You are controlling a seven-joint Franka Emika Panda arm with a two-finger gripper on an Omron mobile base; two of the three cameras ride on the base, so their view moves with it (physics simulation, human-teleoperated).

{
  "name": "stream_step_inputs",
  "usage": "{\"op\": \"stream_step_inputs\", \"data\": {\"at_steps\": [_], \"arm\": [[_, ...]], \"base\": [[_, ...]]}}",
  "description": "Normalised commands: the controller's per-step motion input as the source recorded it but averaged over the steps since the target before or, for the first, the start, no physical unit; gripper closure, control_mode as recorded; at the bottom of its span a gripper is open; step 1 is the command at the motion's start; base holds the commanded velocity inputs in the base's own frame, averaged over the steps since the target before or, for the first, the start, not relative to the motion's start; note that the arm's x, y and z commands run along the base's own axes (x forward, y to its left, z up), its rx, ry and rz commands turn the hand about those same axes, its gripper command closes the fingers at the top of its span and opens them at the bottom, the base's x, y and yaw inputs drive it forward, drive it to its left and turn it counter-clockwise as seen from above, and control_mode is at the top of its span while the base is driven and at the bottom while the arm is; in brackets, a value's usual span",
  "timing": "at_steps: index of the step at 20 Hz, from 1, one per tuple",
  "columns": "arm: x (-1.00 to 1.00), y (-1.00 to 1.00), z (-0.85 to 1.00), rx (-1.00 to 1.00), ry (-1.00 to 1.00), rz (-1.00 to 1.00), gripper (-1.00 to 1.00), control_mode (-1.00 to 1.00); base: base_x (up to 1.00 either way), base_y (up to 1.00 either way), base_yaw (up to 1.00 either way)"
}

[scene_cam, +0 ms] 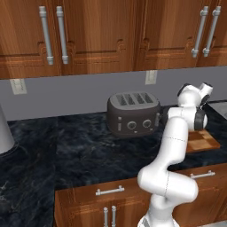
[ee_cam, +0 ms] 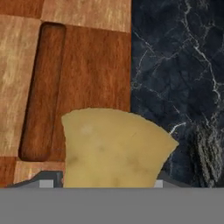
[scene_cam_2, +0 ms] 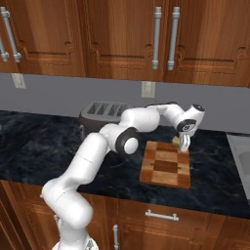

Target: Pick up the sponge from the counter and clean the cutting board by briefly scrubbing or pressing down on the cutting board. Once finished, release the sponge.

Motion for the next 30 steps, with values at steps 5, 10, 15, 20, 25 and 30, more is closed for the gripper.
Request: {"op": "stream_step_inputs", "data": {"at_steps": [5, 10, 15, 20, 25, 30], "arm": [[-0.62, -0.40, -0.26, 0.02, 0.00, 0.00, 1.00, -1.00], [-0.66, 0.01, -0.42, 0.00, 0.08, 0.00, 1.00, -1.00], [-0.73, 0.01, -0.36, 0.00, 0.08, 0.00, 1.00, -1.00], [-0.86, 0.06, -0.41, 0.00, 0.00, 0.00, 1.00, -1.00], [-0.94, 0.03, -0.47, 0.00, 0.00, -0.07, 1.00, -1.00], [-0.93, 0.02, -0.35, 0.00, 0.00, -0.15, 1.00, -1.00]], "base": [[0.00, 0.00, 0.00], [0.00, 0.00, 0.00], [0.00, 0.00, 0.00], [0.00, 0.00, 0.00], [0.00, 0.00, 0.00], [0.00, 0.00, 0.00]]}}
